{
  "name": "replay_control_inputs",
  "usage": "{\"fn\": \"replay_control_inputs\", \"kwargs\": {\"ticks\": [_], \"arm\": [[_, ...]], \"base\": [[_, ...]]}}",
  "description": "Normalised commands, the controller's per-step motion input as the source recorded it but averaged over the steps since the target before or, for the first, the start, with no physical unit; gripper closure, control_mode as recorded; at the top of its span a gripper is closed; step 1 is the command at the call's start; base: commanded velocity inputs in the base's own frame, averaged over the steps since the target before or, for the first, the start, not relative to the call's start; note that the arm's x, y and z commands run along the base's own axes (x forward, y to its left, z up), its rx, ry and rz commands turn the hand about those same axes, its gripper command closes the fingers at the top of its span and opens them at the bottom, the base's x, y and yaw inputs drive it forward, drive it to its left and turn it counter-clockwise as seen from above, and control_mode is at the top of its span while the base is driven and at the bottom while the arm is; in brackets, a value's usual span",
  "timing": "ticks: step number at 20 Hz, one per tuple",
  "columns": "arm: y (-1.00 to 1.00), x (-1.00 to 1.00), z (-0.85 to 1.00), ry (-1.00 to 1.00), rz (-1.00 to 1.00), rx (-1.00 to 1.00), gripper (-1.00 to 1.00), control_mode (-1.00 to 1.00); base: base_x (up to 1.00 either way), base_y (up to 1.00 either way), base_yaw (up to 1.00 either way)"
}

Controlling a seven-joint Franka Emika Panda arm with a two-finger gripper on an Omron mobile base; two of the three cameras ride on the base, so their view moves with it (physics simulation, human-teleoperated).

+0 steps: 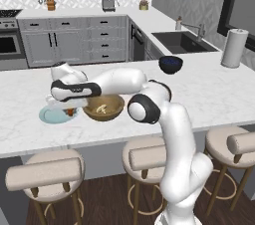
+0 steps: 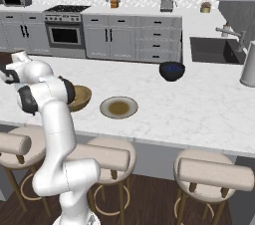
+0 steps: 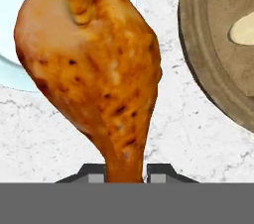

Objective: Pick the chicken drumstick and mushroom from their plates and place them in the bowl. Then put the bowl in the fridge.

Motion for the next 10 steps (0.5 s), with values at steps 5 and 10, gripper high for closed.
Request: {"fn": "replay_control_inputs", "kwargs": {"ticks": [5,10], "arm": [[-0.92,-0.12,0.27,-0.03,0.00,0.00,1.00,-1.00],[-0.91,0.12,0.17,-0.01,-0.01,0.00,1.00,-1.00]], "base": [[0.00,0.00,0.00],[0.00,0.00,0.00]]}}
